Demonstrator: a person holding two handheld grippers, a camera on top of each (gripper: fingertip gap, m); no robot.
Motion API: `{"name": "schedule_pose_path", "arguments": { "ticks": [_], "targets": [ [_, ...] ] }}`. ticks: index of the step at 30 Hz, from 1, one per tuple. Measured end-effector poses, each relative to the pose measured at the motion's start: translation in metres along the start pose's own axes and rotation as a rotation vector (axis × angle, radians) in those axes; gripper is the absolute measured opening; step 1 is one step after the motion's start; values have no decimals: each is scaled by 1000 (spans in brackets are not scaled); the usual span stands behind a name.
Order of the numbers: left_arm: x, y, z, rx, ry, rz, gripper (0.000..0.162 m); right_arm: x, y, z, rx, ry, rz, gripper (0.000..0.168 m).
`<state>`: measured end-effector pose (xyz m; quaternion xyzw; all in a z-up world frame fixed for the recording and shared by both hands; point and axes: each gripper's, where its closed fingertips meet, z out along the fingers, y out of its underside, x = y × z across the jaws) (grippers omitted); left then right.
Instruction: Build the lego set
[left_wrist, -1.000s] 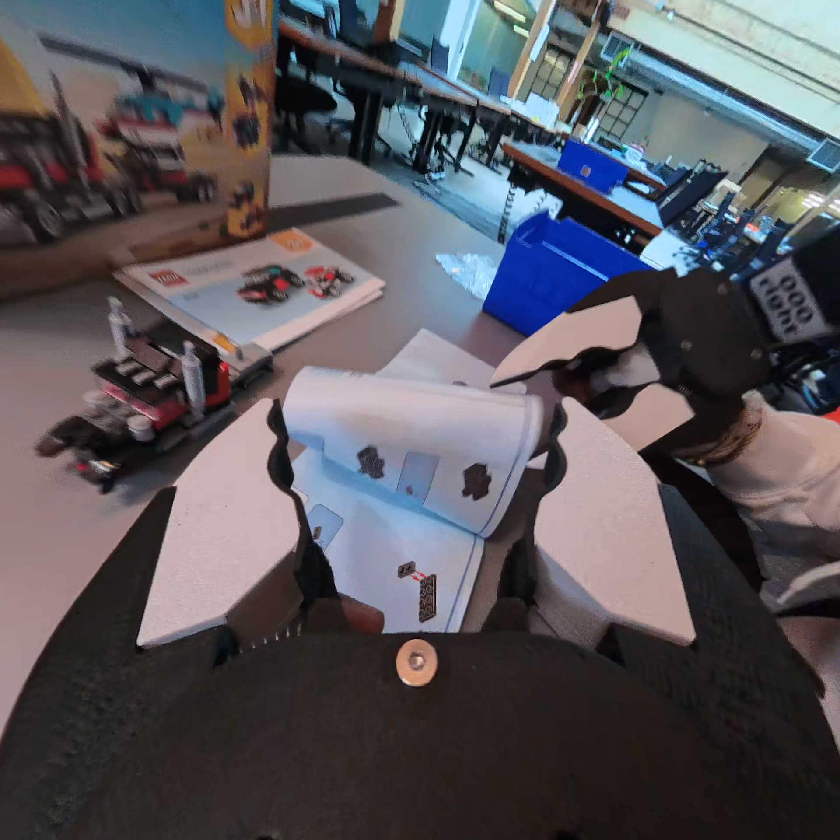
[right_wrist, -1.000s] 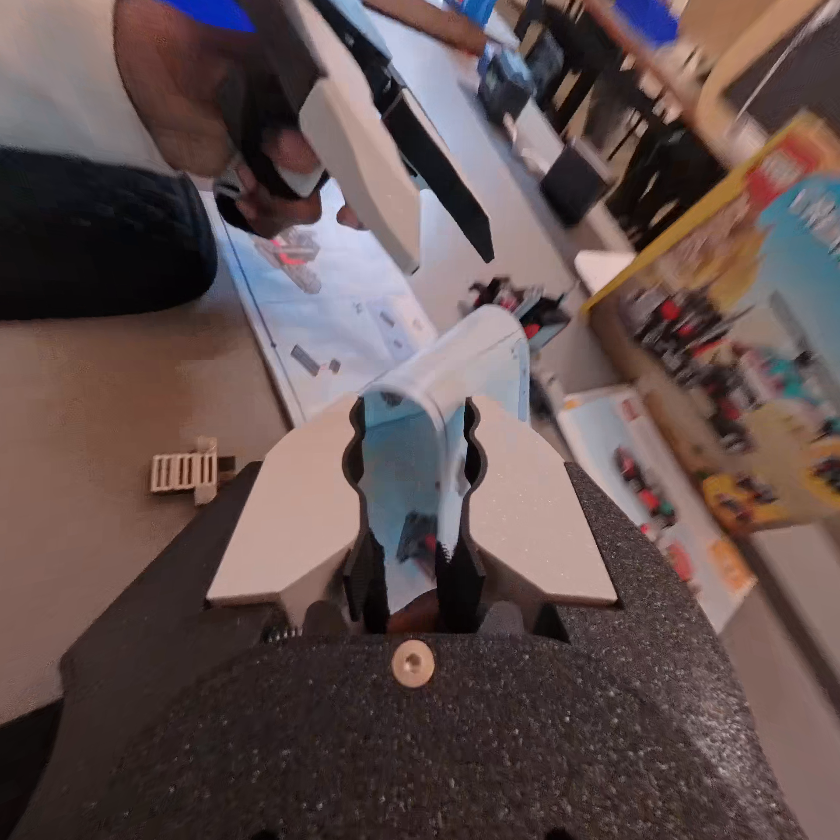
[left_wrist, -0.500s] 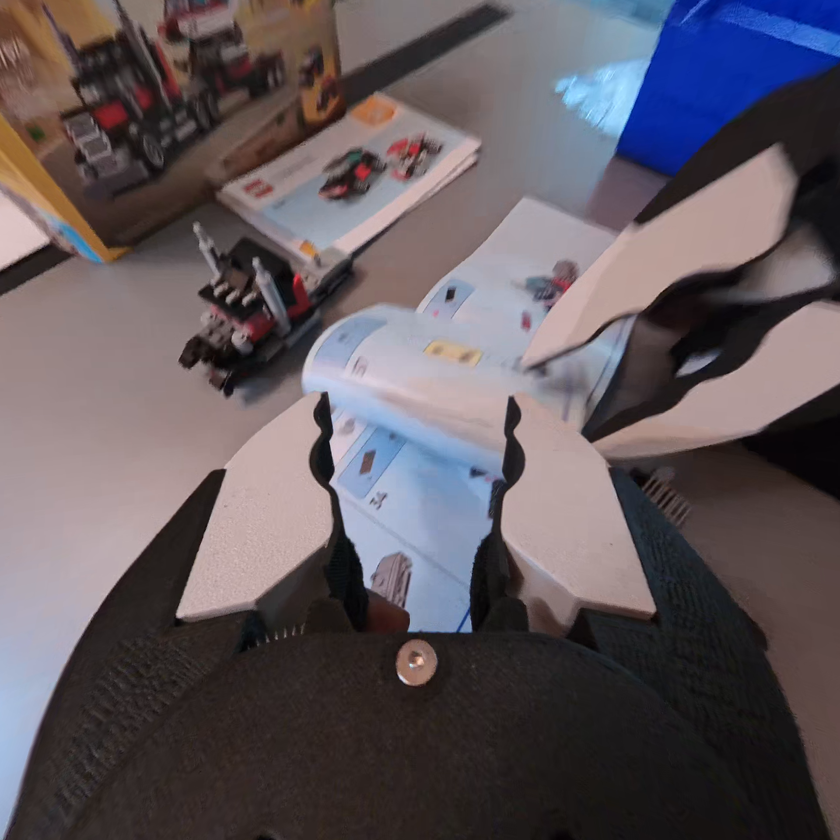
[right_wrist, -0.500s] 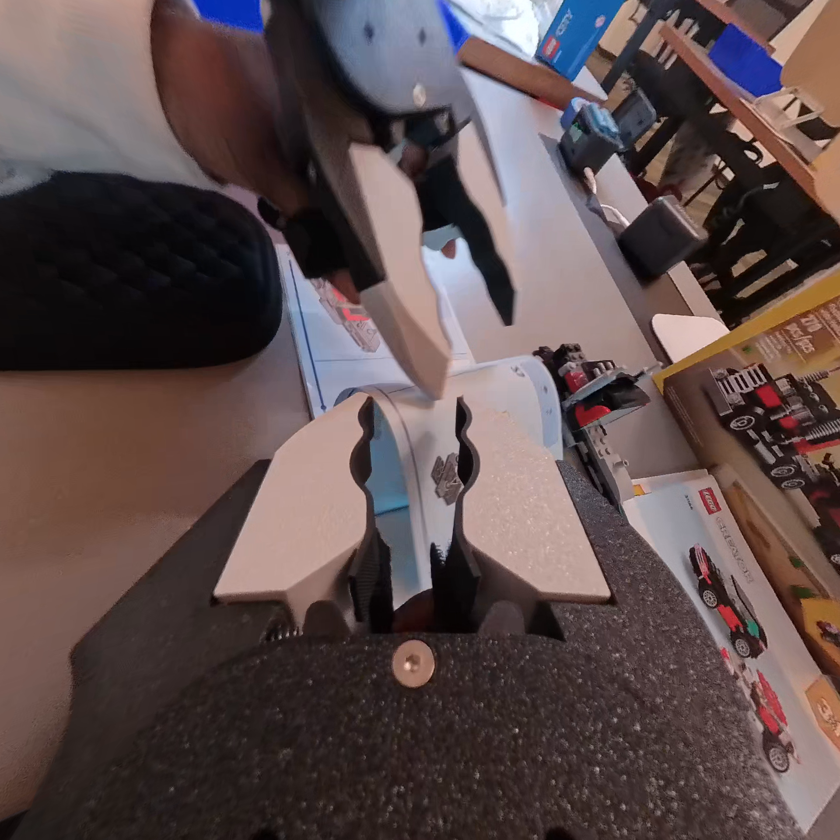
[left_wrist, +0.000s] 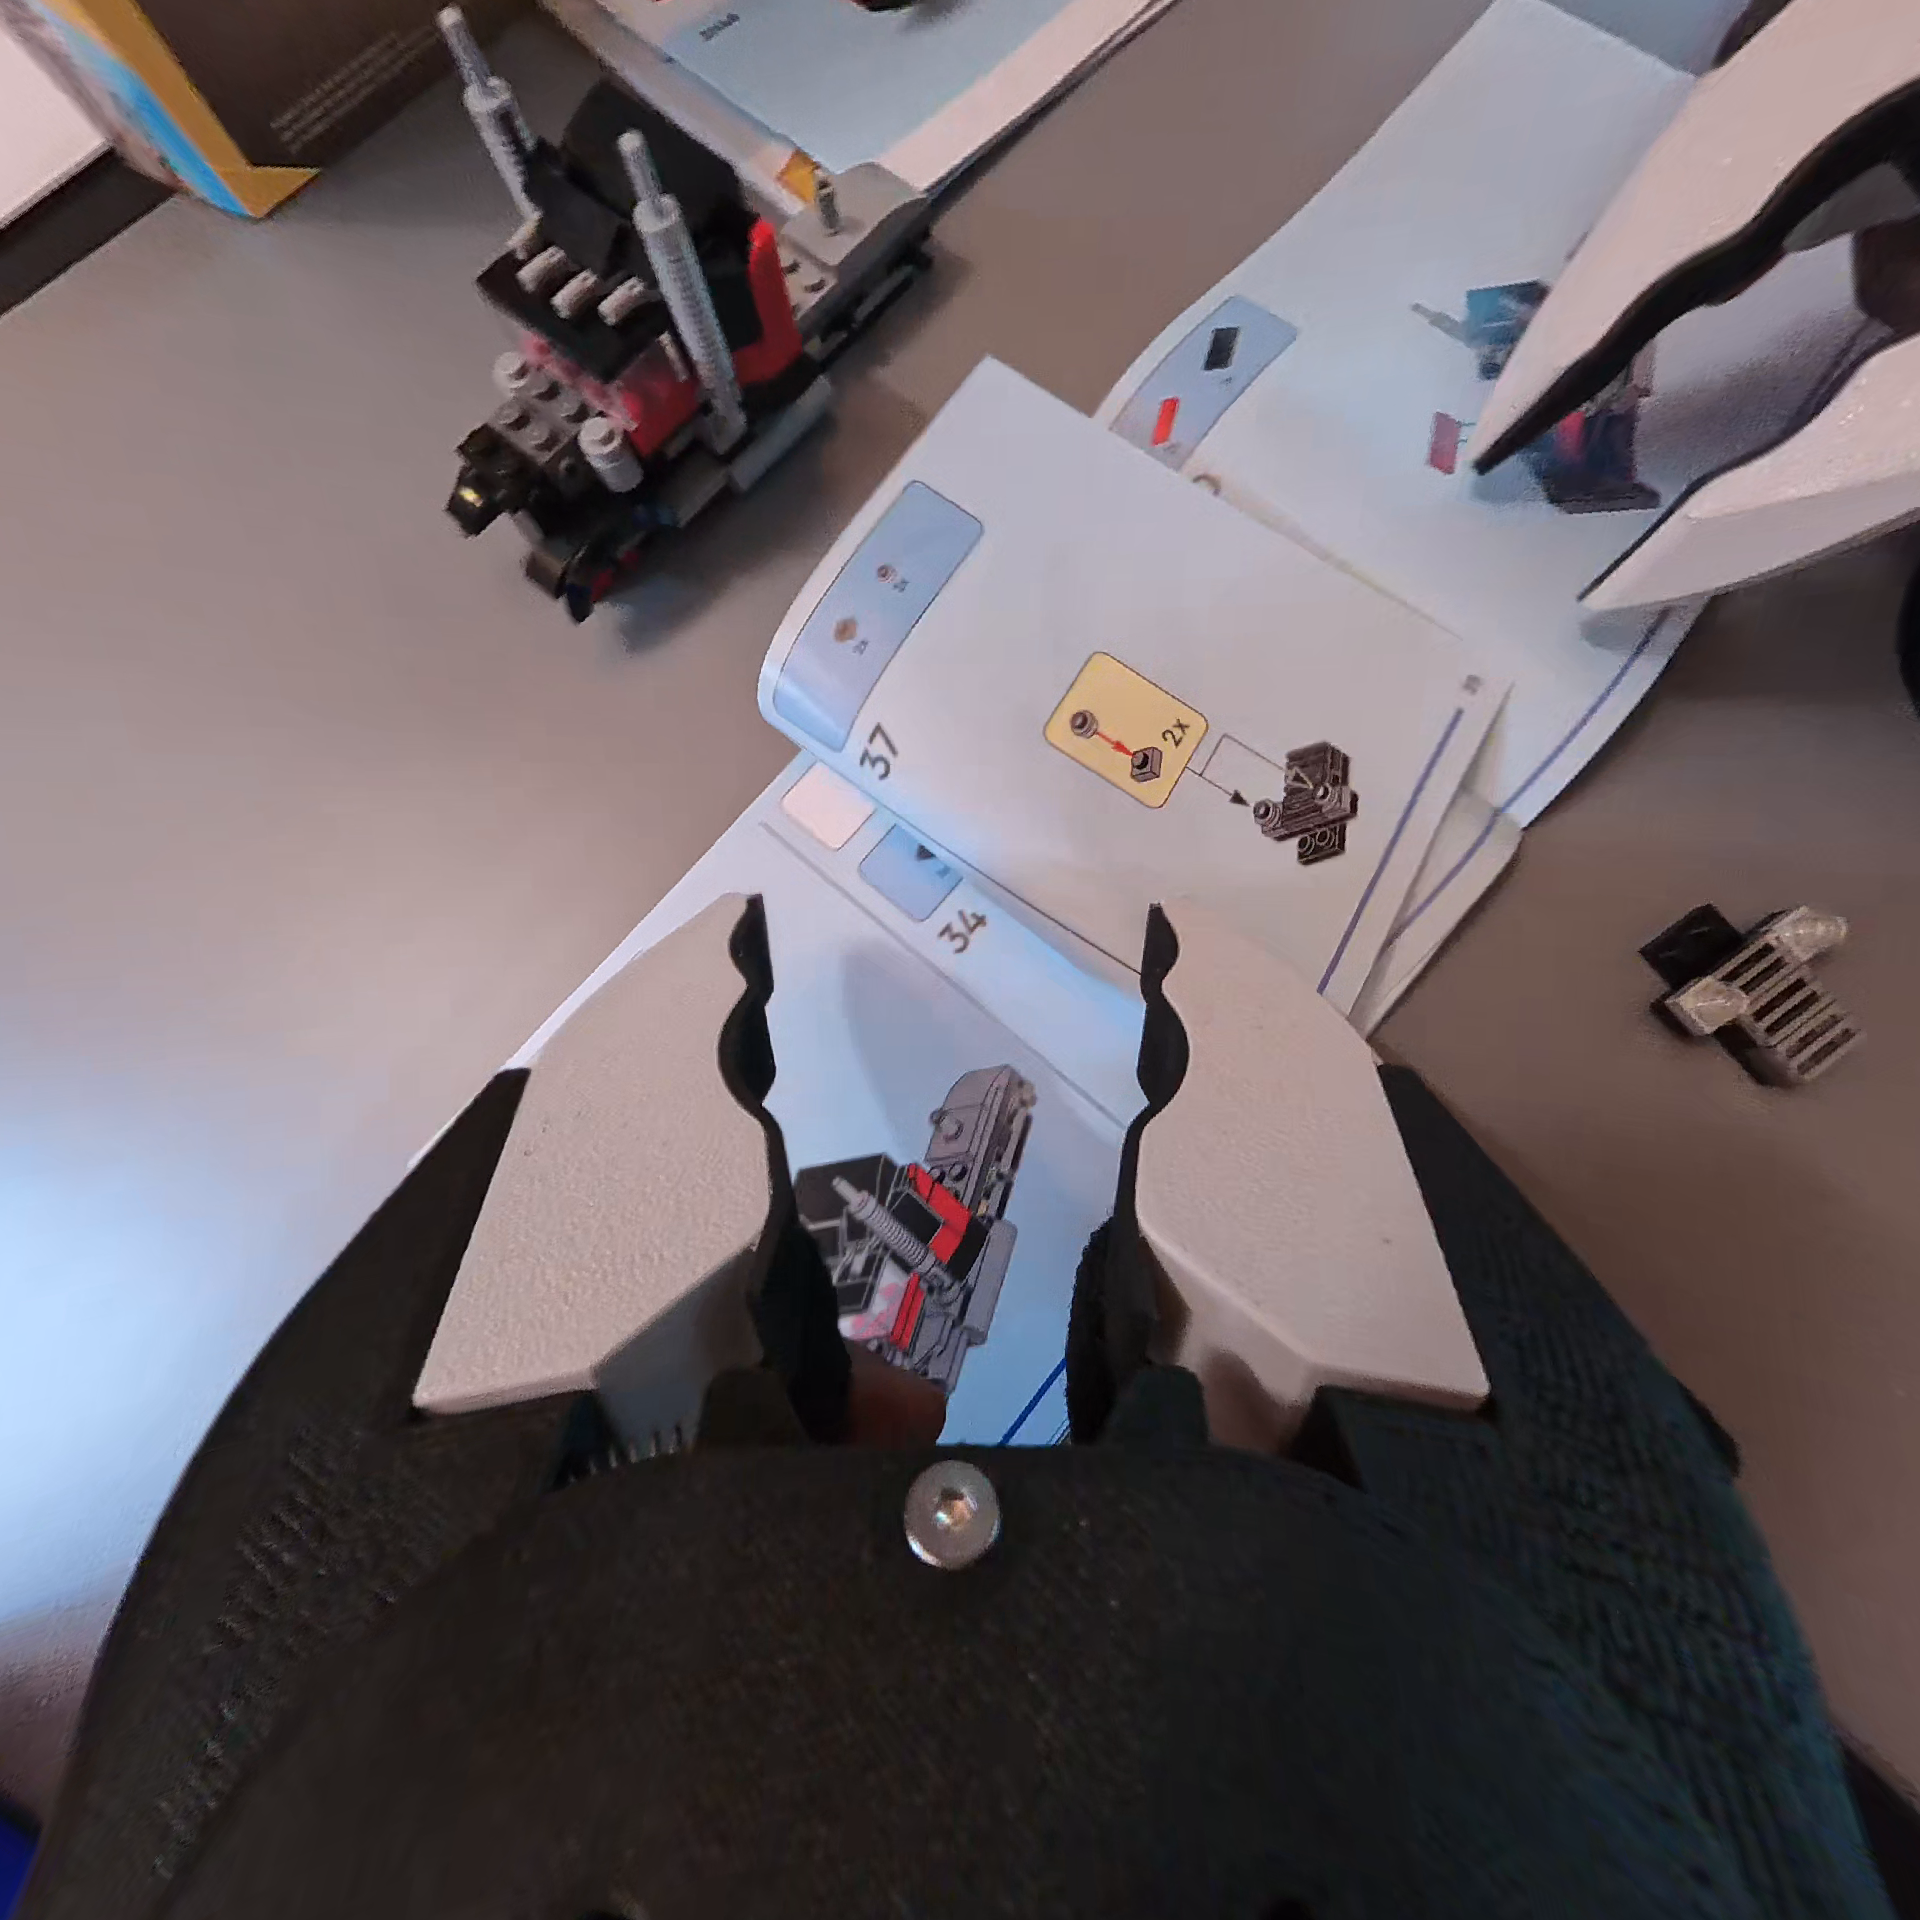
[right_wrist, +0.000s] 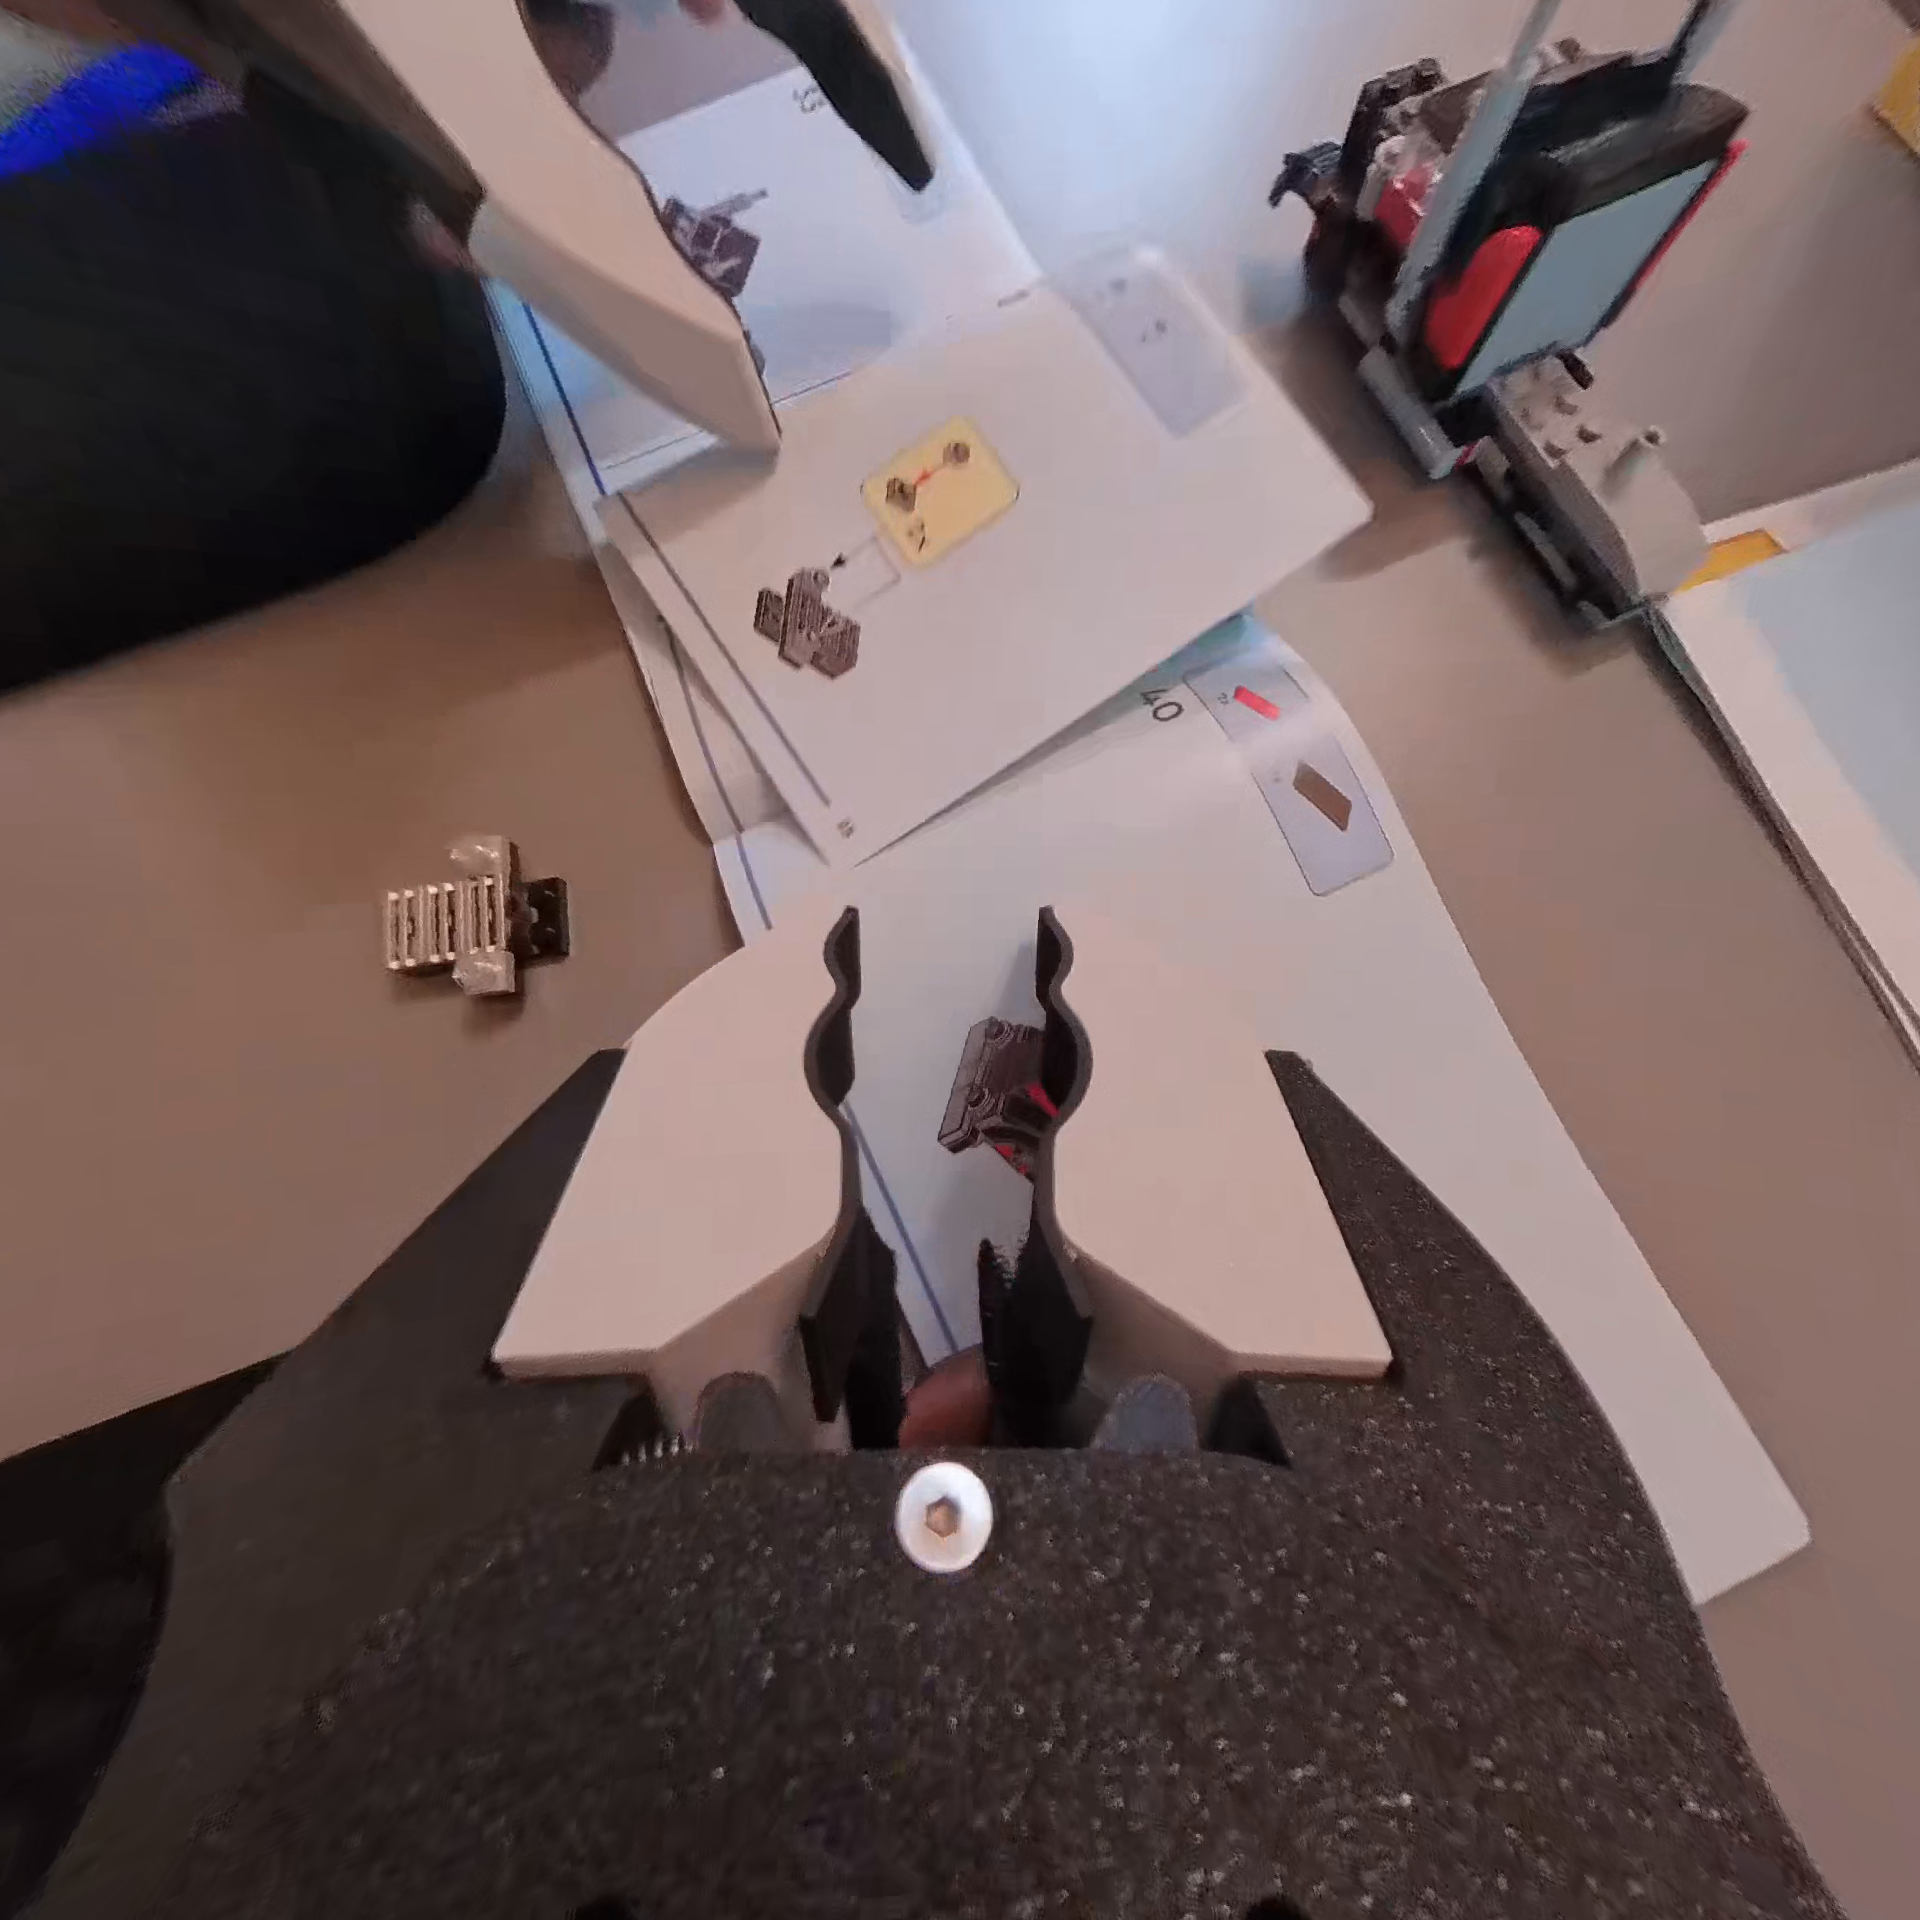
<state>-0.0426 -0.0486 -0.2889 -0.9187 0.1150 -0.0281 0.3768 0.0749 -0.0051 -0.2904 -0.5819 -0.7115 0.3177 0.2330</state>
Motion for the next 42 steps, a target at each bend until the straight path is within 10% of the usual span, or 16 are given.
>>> {"name": "schedule_pose_path", "arguments": {
  "ticks": [9, 19, 27, 42],
  "targets": [
    [-42, 28, -31, -102, -249, -146, 69, -13, -14, 13, -30, -56, -127, 31],
    [-13, -53, -101, 334, -234, -182, 46, -16, -29, 35, -22, -107, -172, 6],
    [76, -36, -17, 80, 206, -46, 18, -9, -38, 33, 80, -354, 148, 0],
    [84, -10, 33, -108, 241, 45, 1, 12, -29, 48, -44, -376, 383, 0]
  ]
}}
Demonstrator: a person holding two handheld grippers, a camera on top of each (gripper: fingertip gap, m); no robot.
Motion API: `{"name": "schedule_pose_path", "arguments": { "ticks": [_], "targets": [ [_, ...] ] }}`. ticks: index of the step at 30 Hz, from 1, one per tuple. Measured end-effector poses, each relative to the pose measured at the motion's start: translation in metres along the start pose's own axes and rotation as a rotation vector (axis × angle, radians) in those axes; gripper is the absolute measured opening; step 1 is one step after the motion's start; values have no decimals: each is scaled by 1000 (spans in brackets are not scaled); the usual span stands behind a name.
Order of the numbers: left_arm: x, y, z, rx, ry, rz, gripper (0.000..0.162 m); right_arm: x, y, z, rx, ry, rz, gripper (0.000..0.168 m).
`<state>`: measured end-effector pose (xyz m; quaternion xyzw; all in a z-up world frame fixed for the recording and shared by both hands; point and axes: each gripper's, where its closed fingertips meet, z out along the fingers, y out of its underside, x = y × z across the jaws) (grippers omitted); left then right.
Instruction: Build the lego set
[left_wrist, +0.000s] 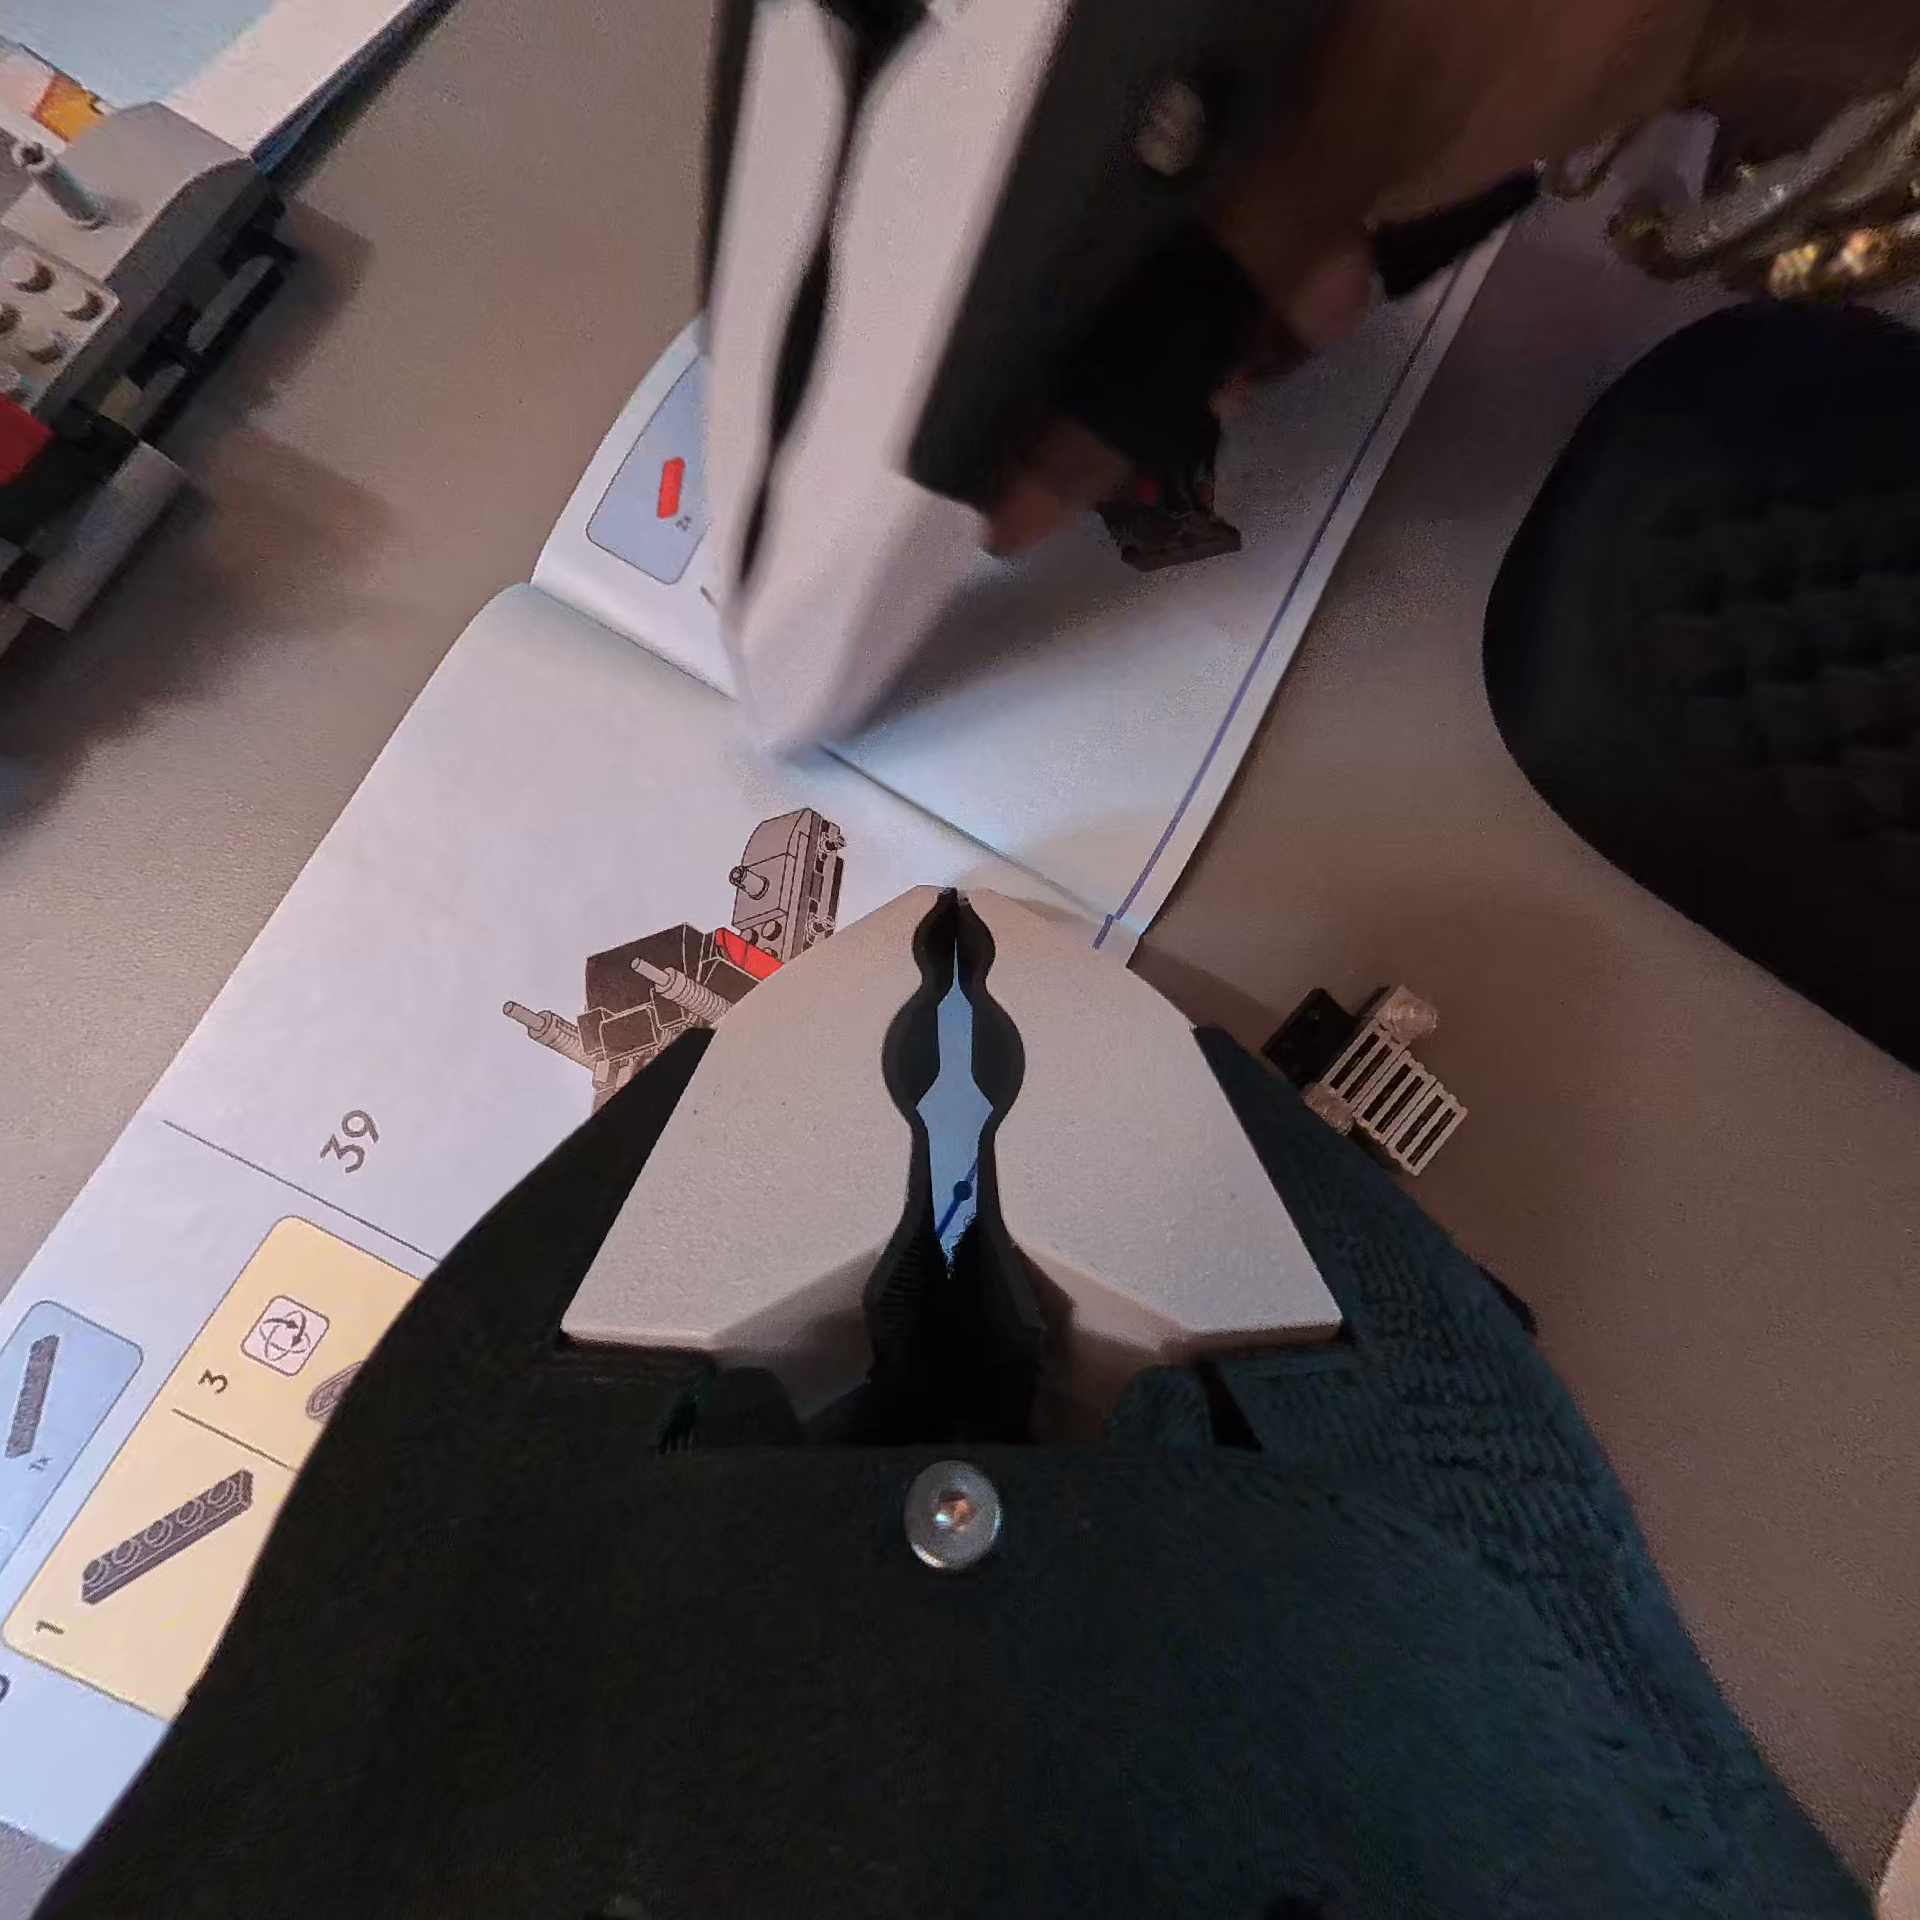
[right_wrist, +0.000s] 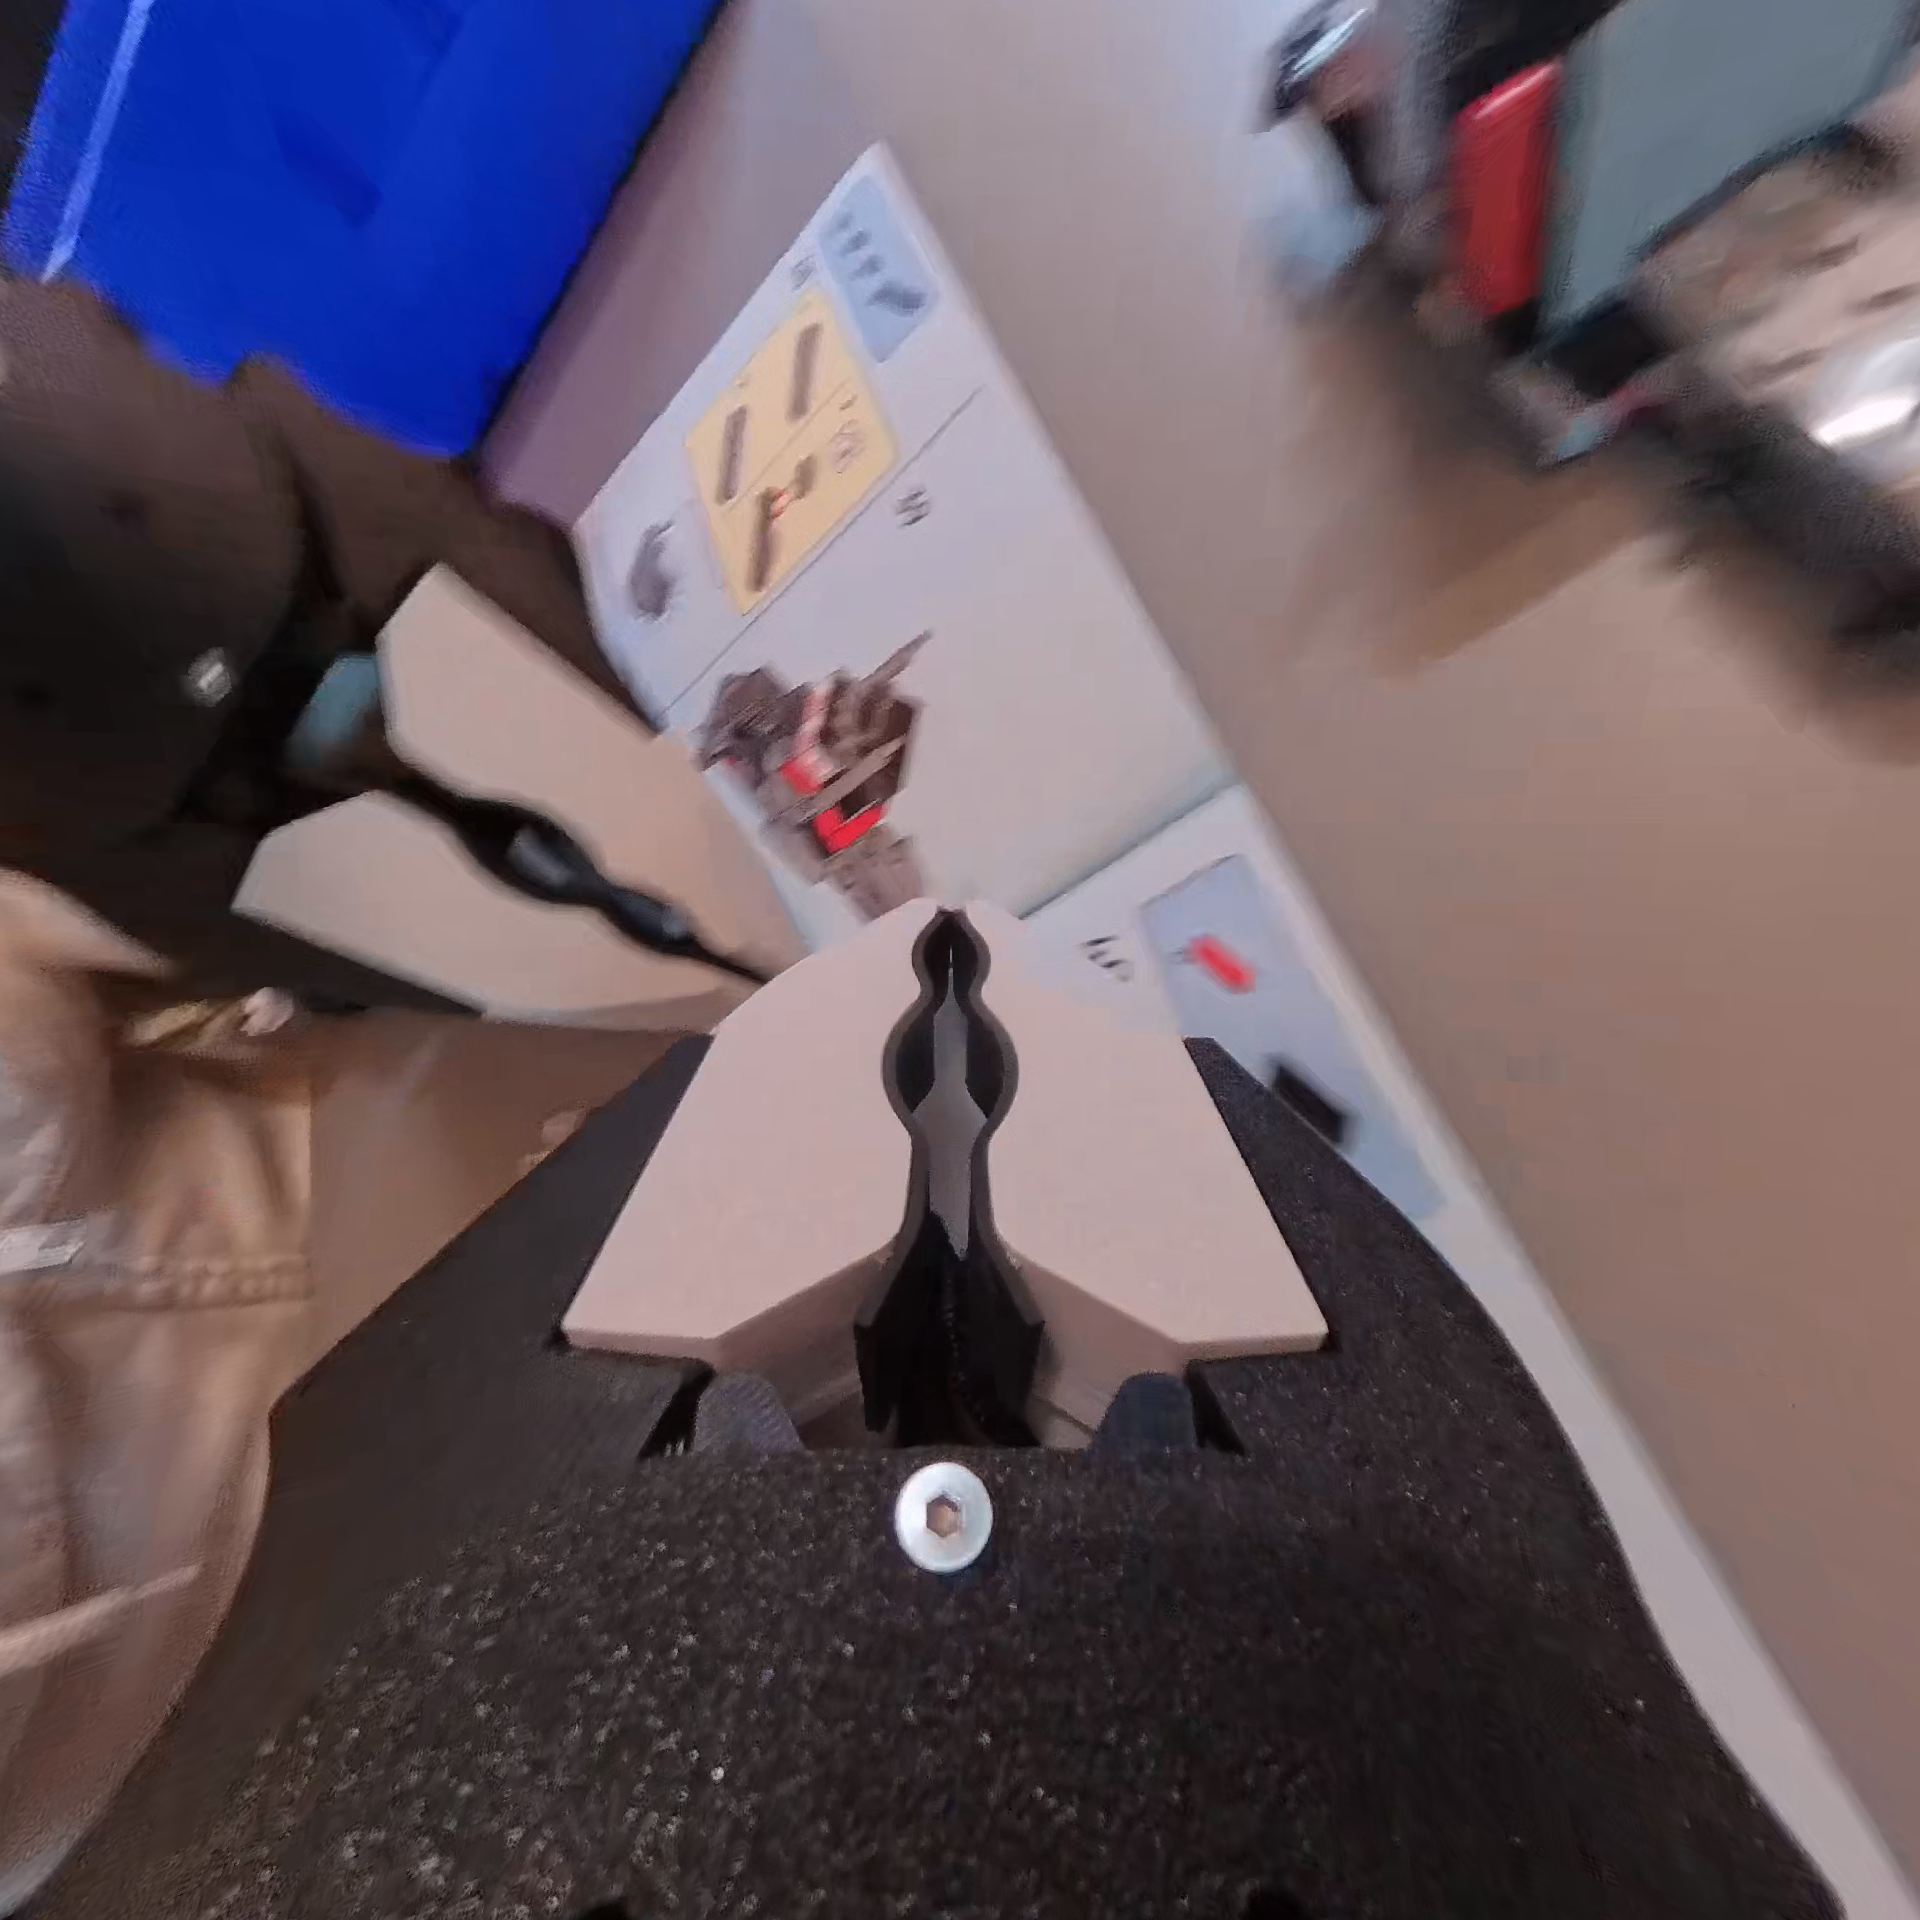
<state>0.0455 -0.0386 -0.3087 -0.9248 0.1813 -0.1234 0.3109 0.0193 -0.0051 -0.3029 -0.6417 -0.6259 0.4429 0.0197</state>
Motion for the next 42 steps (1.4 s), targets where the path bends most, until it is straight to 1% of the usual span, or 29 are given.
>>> {"name": "schedule_pose_path", "arguments": {
  "ticks": [1, 2, 3, 4, 7, 9, 10, 12, 14, 16, 19, 20, 22, 24, 27, 29, 31, 32, 34, 36, 38, 40, 42],
  "targets": [
    [0, 0, 0, 0, 1, 7, 1, 14, -8, -4, 18, 62, 19, 0],
    [0, 0, 0, 2, 3, 11, 1, 24, -15, -6, 33, 84, 35, 0],
    [0, 0, 0, 2, 5, 14, 1, 28, -18, -6, 33, 71, 52, 0],
    [0, 0, 0, 2, 5, 16, 1, 28, -19, -5, 25, 51, 51, 0],
    [0, 0, 0, 4, 2, 18, 1, 24, -19, -7, 36, 62, -1, 0],
    [0, 0, 0, 7, 5, 12, 1, -7, -21, -8, 84, -80, -17, 0],
    [0, 0, 0, 8, 7, 10, 1, -17, -12, -6, 44, -118, -24, 0],
    [0, 0, 0, 8, 3, 16, 1, -17, 14, 4, -83, -109, -22, 0],
    [0, 0, 0, 6, -2, 25, 1, -18, 8, 8, -41, -160, 32, 0],
    [0, 0, 0, 7, -6, 33, 1, -2, -5, 5, -2, -93, 32, 0],
    [1, 0, 0, 7, -7, 37, 1, 33, -23, -5, 69, 69, 29, 0],
    [1, 0, 0, 8, -6, 36, 1, 35, -24, -6, 70, 73, 24, 0],
    [1, 1, 0, 9, 1, 34, 1, 34, -23, -6, 81, 71, 28, 0],
    [2, 0, 0, 12, 12, 27, 1, 33, -23, -7, 99, 100, -8, 1],
    [2, 0, 0, 19, 31, 11, 1, 14, -25, -15, 147, 129, -90, 12],
    [4, -1, -1, 33, 57, -1, 1, 4, -25, -25, 186, 184, -130, 21],
    [6, -10, -10, 110, 90, -16, 3, 1, -19, -35, 217, 259, -129, 27],
    [6, -18, -17, 179, 105, -23, 6, -1, -15, -39, 229, 286, -124, 30],
    [-2, -36, -36, 348, 93, -43, 17, -4, -10, -43, 267, 327, -136, 33],
    [-20, -47, -57, 496, 18, -74, 30, -5, -7, -42, 293, 369, -180, 34],
    [-43, -52, -77, 620, -107, -110, 43, 1, -3, -41, 281, 443, -236, 35],
    [-61, -51, -93, 698, -203, -143, 49, 7, -1, -38, 250, 502, -300, 35],
    [-69, -50, -99, 726, -234, -177, 53, 9, 3, -33, 214, 521, -351, 35]
  ]
}}
